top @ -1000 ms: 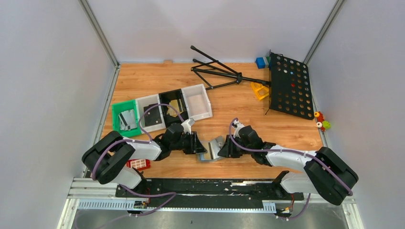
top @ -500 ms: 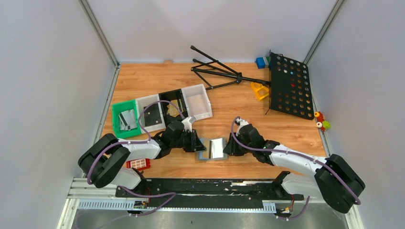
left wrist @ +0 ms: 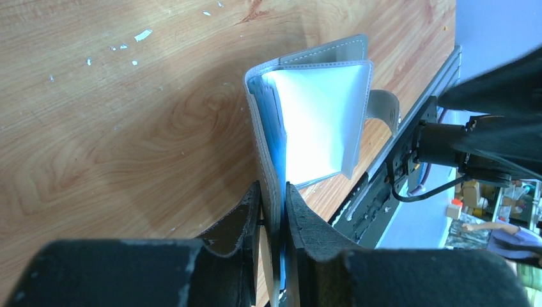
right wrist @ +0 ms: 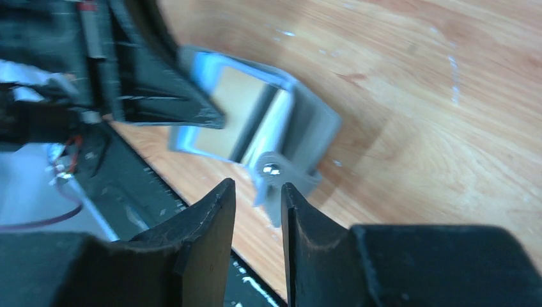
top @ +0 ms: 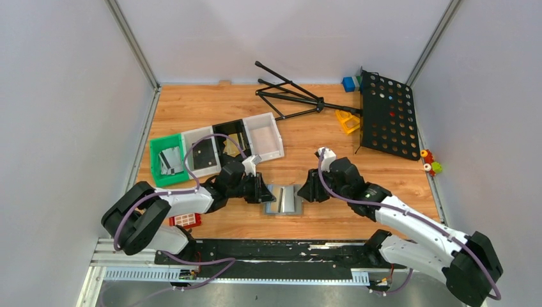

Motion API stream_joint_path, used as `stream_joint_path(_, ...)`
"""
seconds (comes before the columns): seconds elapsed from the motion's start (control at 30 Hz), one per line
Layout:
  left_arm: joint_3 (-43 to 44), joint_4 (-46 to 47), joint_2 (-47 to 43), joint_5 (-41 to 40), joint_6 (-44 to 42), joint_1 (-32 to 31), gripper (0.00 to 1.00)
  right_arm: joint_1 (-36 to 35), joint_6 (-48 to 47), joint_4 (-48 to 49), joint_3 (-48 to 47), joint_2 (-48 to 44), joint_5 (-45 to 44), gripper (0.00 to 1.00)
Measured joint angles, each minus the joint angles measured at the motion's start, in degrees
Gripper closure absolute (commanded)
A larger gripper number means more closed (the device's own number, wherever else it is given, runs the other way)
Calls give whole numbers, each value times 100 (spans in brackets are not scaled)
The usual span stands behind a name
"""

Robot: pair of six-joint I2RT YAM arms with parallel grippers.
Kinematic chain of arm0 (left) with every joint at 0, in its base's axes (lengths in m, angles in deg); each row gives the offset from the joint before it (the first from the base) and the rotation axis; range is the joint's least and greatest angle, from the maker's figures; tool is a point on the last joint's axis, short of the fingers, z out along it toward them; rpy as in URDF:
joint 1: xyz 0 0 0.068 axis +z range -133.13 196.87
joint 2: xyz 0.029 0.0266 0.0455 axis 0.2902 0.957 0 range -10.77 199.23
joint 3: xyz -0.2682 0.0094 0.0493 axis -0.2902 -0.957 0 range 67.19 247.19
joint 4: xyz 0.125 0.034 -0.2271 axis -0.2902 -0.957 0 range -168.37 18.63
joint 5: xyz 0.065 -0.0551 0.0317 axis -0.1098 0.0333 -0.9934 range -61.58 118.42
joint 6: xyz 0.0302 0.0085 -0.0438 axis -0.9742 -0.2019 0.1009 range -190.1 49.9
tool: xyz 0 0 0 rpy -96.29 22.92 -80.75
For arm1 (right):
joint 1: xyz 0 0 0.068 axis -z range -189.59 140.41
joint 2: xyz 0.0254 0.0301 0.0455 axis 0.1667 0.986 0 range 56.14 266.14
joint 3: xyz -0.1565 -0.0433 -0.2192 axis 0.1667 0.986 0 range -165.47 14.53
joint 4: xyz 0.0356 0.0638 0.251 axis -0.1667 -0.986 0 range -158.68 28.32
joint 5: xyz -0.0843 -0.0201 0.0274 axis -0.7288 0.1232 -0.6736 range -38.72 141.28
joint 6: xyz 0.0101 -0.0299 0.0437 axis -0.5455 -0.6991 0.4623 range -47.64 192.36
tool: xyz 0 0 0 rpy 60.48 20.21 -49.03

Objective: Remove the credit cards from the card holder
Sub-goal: Remove the credit card from the card holder.

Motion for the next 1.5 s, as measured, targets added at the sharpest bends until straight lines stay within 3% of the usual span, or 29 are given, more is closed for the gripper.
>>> stream_joint_path(0.23, 0, -251, -199, -44, -109, 2, 88, -63, -20, 302, -267, -223, 1231, 75)
stream_joint_path(0.47, 0, -326, -415, -42, -149, 2, 87, -490, 297, 846, -310, 673, 1318, 75)
stream_joint_path(0.77, -37, -238, -658, 122, -142, 2, 87, -516, 601, 1279, -308, 1725, 1202, 74)
stream_joint_path(1.13, -109, -63, -881, 396, -7, 2, 87, 68, 728, 1580, 157, 1226, 1421, 70)
stream_joint_path(1.5, -308, 809, -938, 859, 264, 33, 87, 579, 1023, 2076, 494, 691, 2164, 69)
